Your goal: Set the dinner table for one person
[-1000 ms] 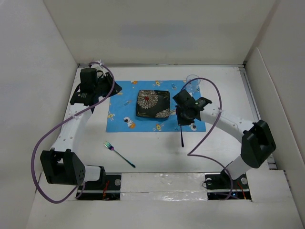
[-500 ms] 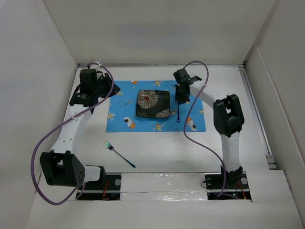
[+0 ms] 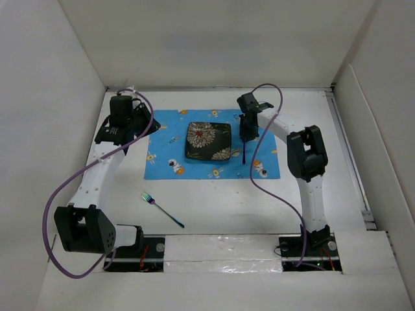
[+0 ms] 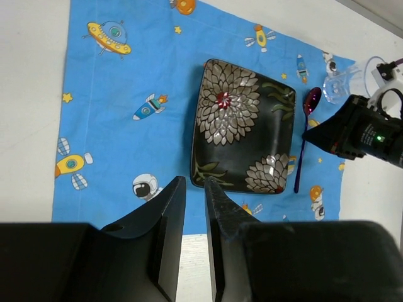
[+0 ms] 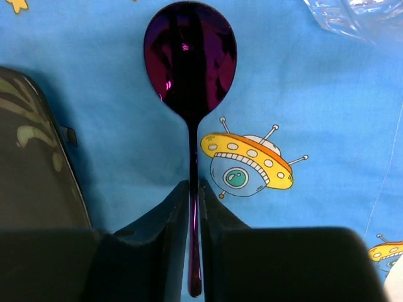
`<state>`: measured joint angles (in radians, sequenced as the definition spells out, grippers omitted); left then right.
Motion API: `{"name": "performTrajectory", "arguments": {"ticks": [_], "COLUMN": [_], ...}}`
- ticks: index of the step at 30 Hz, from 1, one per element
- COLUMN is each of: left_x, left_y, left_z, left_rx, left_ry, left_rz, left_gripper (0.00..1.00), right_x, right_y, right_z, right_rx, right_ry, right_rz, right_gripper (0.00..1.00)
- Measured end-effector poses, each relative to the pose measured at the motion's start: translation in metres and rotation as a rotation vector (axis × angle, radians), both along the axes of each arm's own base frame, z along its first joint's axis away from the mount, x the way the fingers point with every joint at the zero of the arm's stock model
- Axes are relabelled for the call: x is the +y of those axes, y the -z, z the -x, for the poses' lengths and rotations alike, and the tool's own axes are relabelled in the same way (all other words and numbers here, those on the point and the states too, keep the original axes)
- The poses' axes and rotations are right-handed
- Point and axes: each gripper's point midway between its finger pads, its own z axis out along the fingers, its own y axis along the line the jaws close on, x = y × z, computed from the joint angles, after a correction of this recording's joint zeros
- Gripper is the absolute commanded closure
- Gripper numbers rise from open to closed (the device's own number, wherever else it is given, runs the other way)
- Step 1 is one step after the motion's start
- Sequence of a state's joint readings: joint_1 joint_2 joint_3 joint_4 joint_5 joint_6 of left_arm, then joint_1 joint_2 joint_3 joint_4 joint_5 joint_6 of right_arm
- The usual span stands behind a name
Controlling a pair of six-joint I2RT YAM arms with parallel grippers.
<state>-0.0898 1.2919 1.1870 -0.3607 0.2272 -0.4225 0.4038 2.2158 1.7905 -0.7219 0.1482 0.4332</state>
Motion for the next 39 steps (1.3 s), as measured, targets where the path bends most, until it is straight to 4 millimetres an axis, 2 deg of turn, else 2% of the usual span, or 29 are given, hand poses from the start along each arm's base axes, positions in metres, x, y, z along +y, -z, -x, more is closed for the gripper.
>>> {"name": "performTrajectory", "arguments": {"ticks": [1,2,4,7,9,10,11,12,13,15,17,18,20,21,22,25,27,31,35,37,38,39], "left_x": [0.001,0.003,0.005,0.010,0.002,-0.011,-0.028,-0.043,-0.058,-0.079,-0.090,-0.093,-0.090,-0.083,-0.073,-0.048,-0.034,-0.020,-0.013,-0.007,-0.004,-0.002], "left_y": [0.002,0.004,0.007,0.006,-0.002,-0.013,-0.026,-0.041,-0.057,-0.082,-0.091,-0.087,-0.060,-0.036,-0.011,0.064,0.098,0.113,0.133,0.150,0.156,0.160], "left_z": [0.001,0.002,0.005,0.011,0.021,0.026,0.032,0.036,0.040,0.050,0.062,0.069,0.081,0.089,0.099,0.137,0.171,0.197,0.213,0.222,0.226,0.227], "left_rx": [0.010,0.019,0.038,0.042,0.024,-0.002,-0.034,-0.074,-0.118,-0.184,-0.201,-0.181,-0.102,-0.038,0.033,0.252,0.399,0.468,0.551,0.605,0.630,0.647], "left_ry": [-0.009,-0.017,-0.031,-0.071,-0.086,-0.066,-0.036,-0.016,-0.003,-0.011,-0.054,-0.069,-0.141,-0.180,-0.212,-0.312,-0.391,-0.461,-0.539,-0.574,-0.596,-0.610], "left_rz": [-0.002,-0.005,-0.009,-0.057,-0.132,-0.162,-0.184,-0.198,-0.203,-0.206,-0.193,-0.185,-0.154,-0.153,-0.171,-0.194,-0.161,-0.068,-0.040,-0.066,-0.087,-0.101], "left_gripper": [0.83,0.84,0.98,1.00,1.00,1.00,1.00,1.00,1.00,1.00,1.00,1.00,1.00,1.00,1.00,0.98,0.82,0.79,0.65,0.60,0.53,0.52], "right_x": [0.000,-0.001,0.000,0.000,-0.001,-0.002,-0.002,-0.002,-0.001,0.002,0.006,0.007,0.007,0.011,0.006,0.003,0.000,0.000,0.003,0.004,0.005,0.006], "right_y": [0.000,0.000,-0.002,-0.010,-0.022,-0.031,-0.040,-0.051,-0.063,-0.088,-0.111,-0.120,-0.133,-0.136,-0.137,-0.130,-0.121,-0.117,-0.128,-0.135,-0.138,-0.140], "right_z": [0.000,0.000,0.001,0.005,0.012,0.017,0.022,0.028,0.034,0.050,0.069,0.080,0.102,0.103,0.121,0.151,0.168,0.188,0.197,0.199,0.200,0.200], "right_rx": [0.001,0.001,0.000,-0.008,-0.021,-0.033,-0.048,-0.067,-0.091,-0.145,-0.199,-0.221,-0.245,-0.252,-0.256,-0.235,-0.208,-0.186,-0.206,-0.222,-0.229,-0.233], "right_ry": [0.000,0.000,0.000,-0.004,-0.008,-0.010,-0.012,-0.014,-0.017,-0.027,-0.040,-0.046,-0.062,-0.068,-0.078,-0.100,-0.111,-0.135,-0.162,-0.173,-0.177,-0.181], "right_rz": [0.002,0.003,0.001,-0.010,-0.022,-0.031,-0.042,-0.054,-0.070,-0.114,-0.168,-0.194,-0.239,-0.262,-0.269,-0.304,-0.315,-0.352,-0.397,-0.417,-0.425,-0.431], "right_gripper": [0.67,0.64,0.57,0.53,0.53,0.55,0.62,0.70,0.83,0.88,0.88,0.87,0.84,0.83,0.82,0.81,0.80,0.79,0.77,0.77,0.77,0.77]}}
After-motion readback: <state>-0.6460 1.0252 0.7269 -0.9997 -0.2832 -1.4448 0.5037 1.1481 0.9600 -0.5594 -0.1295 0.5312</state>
